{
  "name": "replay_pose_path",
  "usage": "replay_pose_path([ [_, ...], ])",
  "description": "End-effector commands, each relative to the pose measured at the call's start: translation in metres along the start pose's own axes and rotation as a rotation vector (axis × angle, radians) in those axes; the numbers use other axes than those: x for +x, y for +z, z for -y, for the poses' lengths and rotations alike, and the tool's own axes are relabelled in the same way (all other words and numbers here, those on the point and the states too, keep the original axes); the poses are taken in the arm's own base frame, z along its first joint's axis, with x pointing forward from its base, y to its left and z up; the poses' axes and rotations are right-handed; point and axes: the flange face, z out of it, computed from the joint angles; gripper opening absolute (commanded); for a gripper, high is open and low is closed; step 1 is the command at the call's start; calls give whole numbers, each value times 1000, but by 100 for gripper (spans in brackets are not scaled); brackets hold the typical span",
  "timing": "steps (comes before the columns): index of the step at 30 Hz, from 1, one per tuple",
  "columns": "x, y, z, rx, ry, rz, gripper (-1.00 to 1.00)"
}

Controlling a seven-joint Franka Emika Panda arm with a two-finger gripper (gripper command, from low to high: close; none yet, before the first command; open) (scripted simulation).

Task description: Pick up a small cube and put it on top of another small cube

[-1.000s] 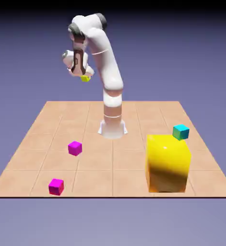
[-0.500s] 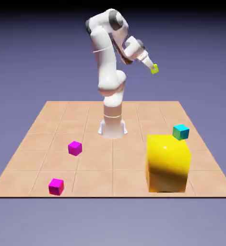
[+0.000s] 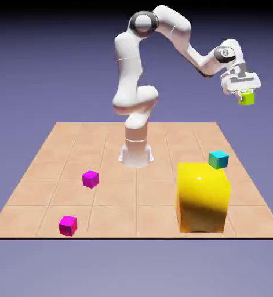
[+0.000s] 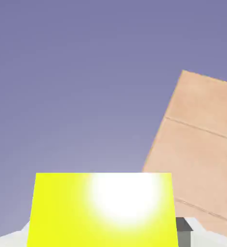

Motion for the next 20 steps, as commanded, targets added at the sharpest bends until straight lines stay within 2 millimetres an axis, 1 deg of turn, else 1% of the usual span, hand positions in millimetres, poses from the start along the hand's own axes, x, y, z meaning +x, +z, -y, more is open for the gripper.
replay_pose_path([
  [1, 27, 16, 10, -38, 60, -19, -100],
  [3, 82, 46, 25, -113, 181, -54, -100],
  [5, 140, 74, 31, -187, 303, -86, -100],
  [7, 199, 100, 29, -259, 425, -115, -100],
  [10, 286, 132, 12, -365, 611, -154, -100],
  [11, 296, 135, 10, -377, 632, -158, -100],
  [12, 296, 135, 10, -377, 632, -158, -100],
  [15, 291, 188, -13, -376, 633, -160, -100],
  [16, 290, 198, -18, -377, 632, -158, -100],
  [17, 290, 198, -18, -377, 632, -158, 100],
  [18, 290, 198, -18, -377, 632, -158, 100],
  [20, 294, 164, -2, -376, 633, -162, 100],
])
